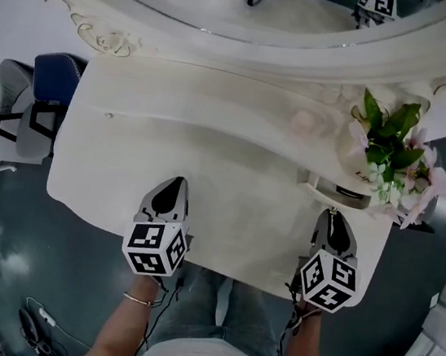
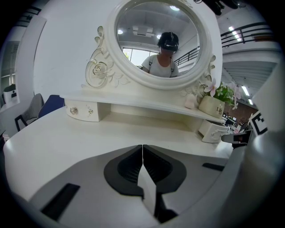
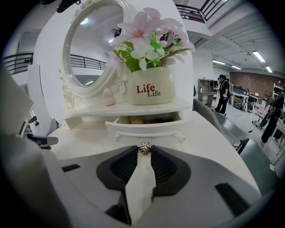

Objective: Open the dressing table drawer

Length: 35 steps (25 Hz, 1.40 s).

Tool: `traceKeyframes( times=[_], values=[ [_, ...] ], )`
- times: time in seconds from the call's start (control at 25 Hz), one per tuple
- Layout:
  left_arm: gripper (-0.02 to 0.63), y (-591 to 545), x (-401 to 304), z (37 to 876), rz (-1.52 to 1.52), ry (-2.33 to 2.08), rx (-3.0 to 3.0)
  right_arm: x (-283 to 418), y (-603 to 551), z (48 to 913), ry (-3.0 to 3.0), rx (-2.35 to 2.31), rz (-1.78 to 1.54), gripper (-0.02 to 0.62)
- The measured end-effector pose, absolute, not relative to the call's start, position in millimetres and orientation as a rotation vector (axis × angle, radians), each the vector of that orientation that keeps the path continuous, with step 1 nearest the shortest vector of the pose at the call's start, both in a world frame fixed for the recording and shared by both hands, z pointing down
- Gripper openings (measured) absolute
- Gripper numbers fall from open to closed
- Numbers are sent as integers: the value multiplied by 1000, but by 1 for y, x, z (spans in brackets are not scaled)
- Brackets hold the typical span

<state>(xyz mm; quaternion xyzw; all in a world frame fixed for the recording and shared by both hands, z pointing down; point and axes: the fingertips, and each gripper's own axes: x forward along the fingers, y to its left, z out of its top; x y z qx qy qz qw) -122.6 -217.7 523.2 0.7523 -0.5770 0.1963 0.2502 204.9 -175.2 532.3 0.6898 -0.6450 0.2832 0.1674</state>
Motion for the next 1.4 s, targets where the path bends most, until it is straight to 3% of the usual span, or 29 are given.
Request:
traceKeyframes(
  times=[1.4],
  values=[
    [20, -218, -120, 524, 534, -1545, 2063, 200, -163, 532, -1827, 1962, 816, 101]
  ],
)
